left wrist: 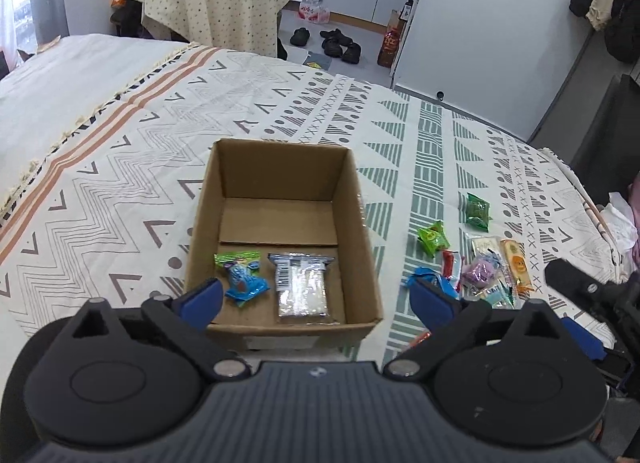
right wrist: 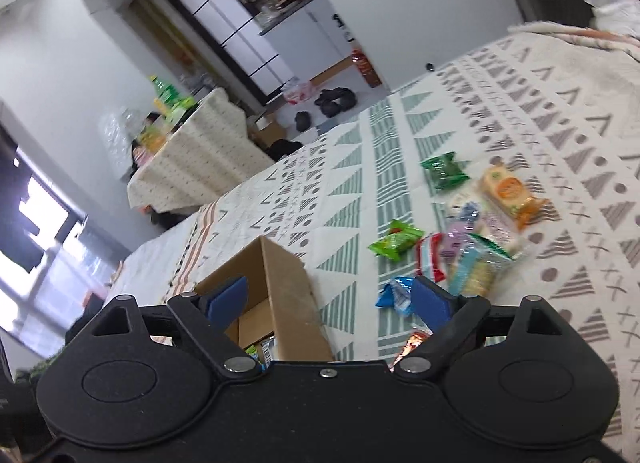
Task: Organize snacks
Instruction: 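Move both tools back over the snack pile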
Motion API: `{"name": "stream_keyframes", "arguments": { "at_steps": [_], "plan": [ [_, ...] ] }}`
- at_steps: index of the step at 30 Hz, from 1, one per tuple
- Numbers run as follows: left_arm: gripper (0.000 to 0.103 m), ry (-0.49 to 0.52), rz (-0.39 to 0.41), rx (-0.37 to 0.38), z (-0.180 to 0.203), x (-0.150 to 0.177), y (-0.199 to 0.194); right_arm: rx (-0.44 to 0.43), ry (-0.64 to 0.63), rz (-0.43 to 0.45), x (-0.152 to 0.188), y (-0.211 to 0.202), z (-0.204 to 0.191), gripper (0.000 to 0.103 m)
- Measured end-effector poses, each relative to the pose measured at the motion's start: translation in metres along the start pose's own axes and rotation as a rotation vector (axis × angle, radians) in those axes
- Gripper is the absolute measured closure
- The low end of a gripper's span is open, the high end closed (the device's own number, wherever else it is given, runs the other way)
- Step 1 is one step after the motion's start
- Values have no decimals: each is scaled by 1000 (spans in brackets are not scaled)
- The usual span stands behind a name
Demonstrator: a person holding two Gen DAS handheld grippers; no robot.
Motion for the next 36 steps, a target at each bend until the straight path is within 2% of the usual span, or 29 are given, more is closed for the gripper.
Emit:
{"name": "stream_keyframes", "arguments": {
  "at_steps": [2, 7, 13, 23, 31, 36],
  "plan": [
    [0, 7, 5, -6, 6, 1, -2, 18, 17, 15, -5, -3, 8, 7],
    [0, 7, 18, 13, 23, 4, -6, 51, 59, 48, -15, -13, 26, 0],
    [0, 14, 27, 30, 43, 9, -9, 129, 47, 55, -23, -22, 47, 0],
    [0, 5, 20, 1, 65, 22, -7, 149, 97, 44, -29, -33, 74, 0],
    [0, 11, -5, 10, 83, 39, 0, 178, 143, 60, -33, -37, 92, 0],
    [1, 39, -6, 43, 101, 46, 6, 199, 194, 50, -30, -36, 106, 0]
  ]
}}
Point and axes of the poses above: each gripper's, at about its wrist camera, not at the fingertips, and y roughly the way its jaws point, z to its right, x to its underside, the point moved 10 cm from there along y, roughly the way its jaws point, and after that the axes turned 14 degrees about z, right-handed, at the moved point
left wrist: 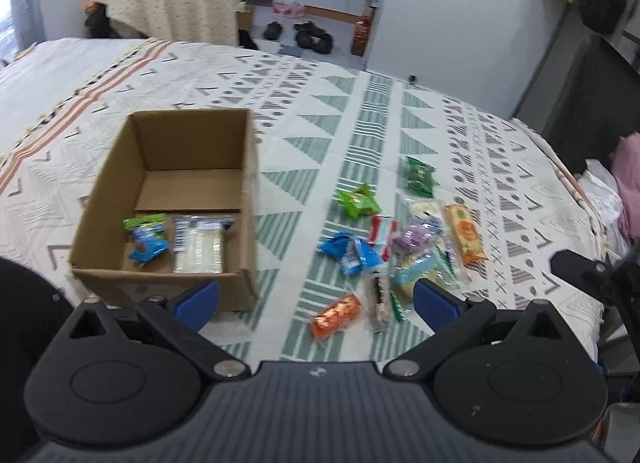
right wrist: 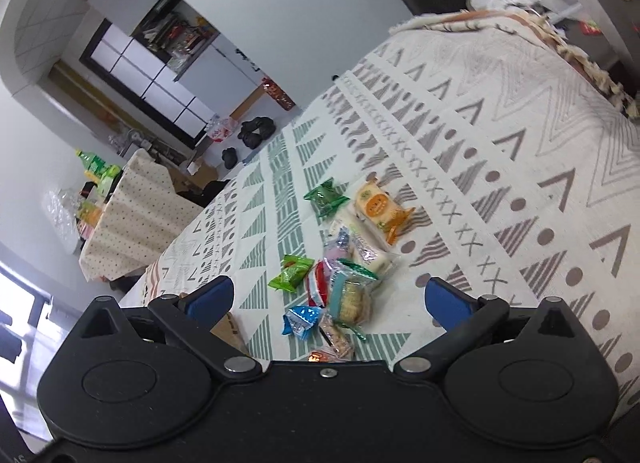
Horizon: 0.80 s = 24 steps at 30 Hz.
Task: Organize snacks
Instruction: 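Move both tools back over the snack pile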
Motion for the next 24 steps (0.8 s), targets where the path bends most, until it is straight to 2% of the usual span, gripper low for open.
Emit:
{"name": "stream_keyframes", "arguments": {
  "at_steps": [3, 8, 11, 19, 24],
  "plan": [
    [1, -3, 10, 12, 7, 3, 5, 7, 47, -11, 0, 3, 9, 0],
    [3, -17, -27, 30, 12, 13, 23, 18, 96, -14, 1, 8, 19, 2],
    [5, -5, -47, 37, 15, 22, 35, 23, 100, -31, 6, 16, 23, 7],
    [18, -11, -121, 51, 17, 48, 68, 49, 113, -104, 29, 42, 30, 14],
    [26, 7, -150, 61, 19, 62, 84, 62, 101, -117, 36, 52, 31, 14]
  ]
}}
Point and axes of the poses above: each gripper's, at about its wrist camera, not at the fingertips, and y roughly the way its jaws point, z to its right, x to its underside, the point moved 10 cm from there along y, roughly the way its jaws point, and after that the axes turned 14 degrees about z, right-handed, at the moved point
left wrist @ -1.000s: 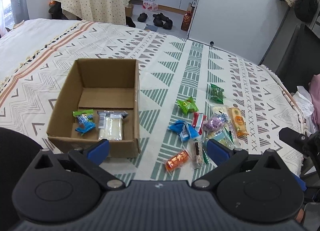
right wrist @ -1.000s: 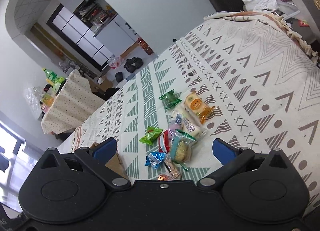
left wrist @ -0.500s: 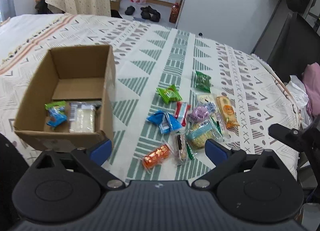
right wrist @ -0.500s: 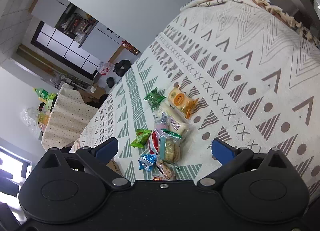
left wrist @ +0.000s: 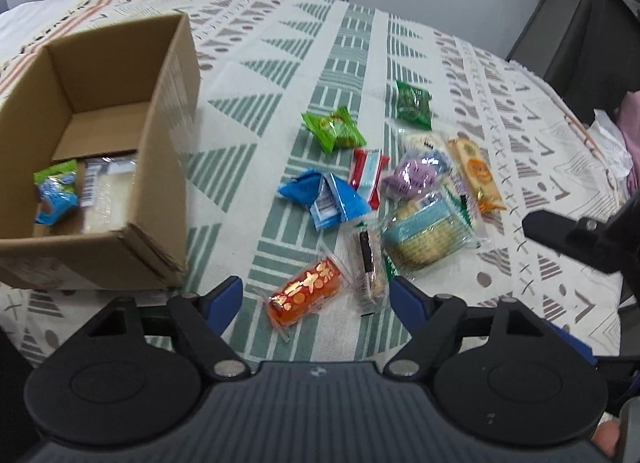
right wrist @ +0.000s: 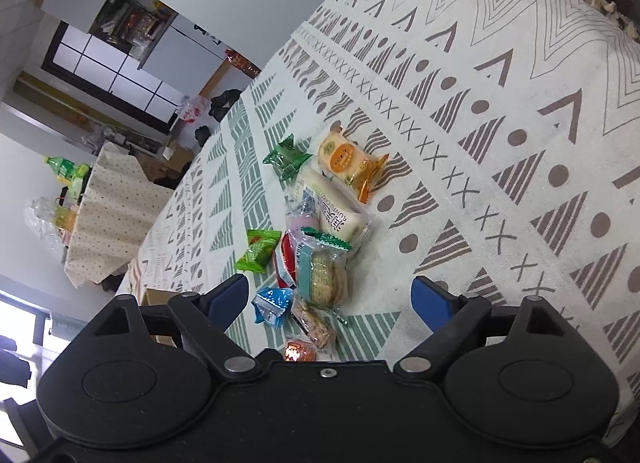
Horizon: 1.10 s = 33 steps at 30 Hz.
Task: Organize snacks
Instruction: 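Move both tools back over the snack pile, then grasp orange wrapped sweet with left gripper while right gripper grasps cookie pack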
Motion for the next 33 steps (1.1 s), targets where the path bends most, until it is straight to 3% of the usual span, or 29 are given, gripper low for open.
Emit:
{"name": "stream_keyframes", "arguments": {
  "at_steps": [10, 14, 17, 21, 25, 30, 33],
  "plan": [
    [39, -24, -42, -30, -15, 18, 27, 37, -18, -4, 3, 23, -1, 15],
    [42, -15, -15, -25, -16, 16, 29, 52, -28, -23, 8, 37, -1, 15],
    [53, -21, -6, -35, -19, 14, 29, 57, -37, -36, 13, 46, -2, 18],
    [82, -57, -3, -26, -23, 12, 29, 64, -45, -51, 19, 56, -4, 22],
    [84, -93, 10, -16, -26, 7, 25, 60, -45, -63, 24, 63, -5, 32],
    [84, -117, 28, -3, -27, -1, 17, 71, -45, -63, 26, 69, -4, 36],
    [84, -121, 39, 6, -25, -5, 13, 68, -37, -71, 28, 71, -4, 48]
  ]
}}
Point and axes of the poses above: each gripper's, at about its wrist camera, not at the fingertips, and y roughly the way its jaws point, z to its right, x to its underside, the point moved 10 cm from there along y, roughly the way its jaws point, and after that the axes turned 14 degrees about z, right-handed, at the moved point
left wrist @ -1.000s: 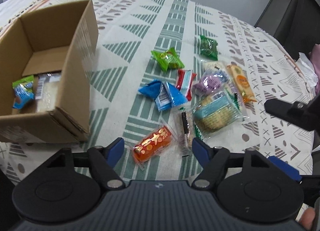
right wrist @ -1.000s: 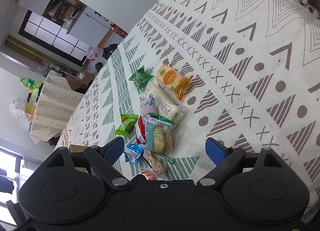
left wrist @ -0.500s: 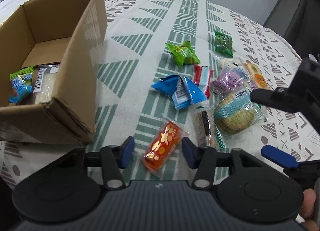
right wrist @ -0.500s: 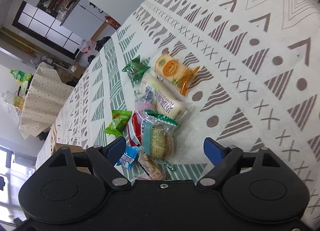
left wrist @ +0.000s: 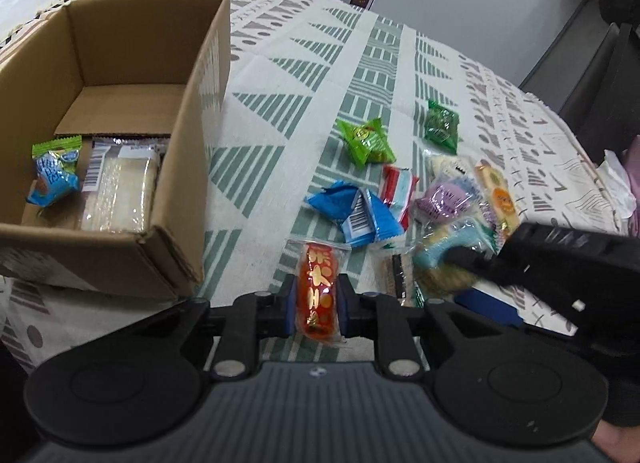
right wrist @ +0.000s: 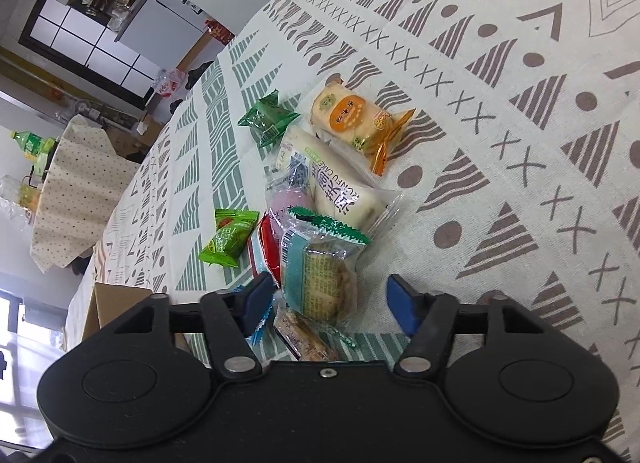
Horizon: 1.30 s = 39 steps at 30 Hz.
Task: Organize snacks
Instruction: 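Grasp orange wrapped sweet with left gripper while right gripper grasps cookie pack, then carry both snacks into the cardboard box and open both grippers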
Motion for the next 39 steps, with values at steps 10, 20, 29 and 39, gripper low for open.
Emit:
{"name": "stream_keyframes", "arguments": {
  "at_steps": [10, 20, 29, 39],
  "plan": [
    [84, -9, 41, -3, -1, -16, -17, -47, 10, 30, -2, -12, -4, 84],
    [84, -22, 91, 5, -5, -40, -42, -118, 33, 37, 0, -28, -16, 84],
    [85, -36, 148, 19, -8, -65, -70, -208, 19, 73, -6, -40, -39, 84],
    [85, -46, 219, -24, -30, -93, -100, -376, -6, 85, -4, -59, -79, 84]
  ]
}}
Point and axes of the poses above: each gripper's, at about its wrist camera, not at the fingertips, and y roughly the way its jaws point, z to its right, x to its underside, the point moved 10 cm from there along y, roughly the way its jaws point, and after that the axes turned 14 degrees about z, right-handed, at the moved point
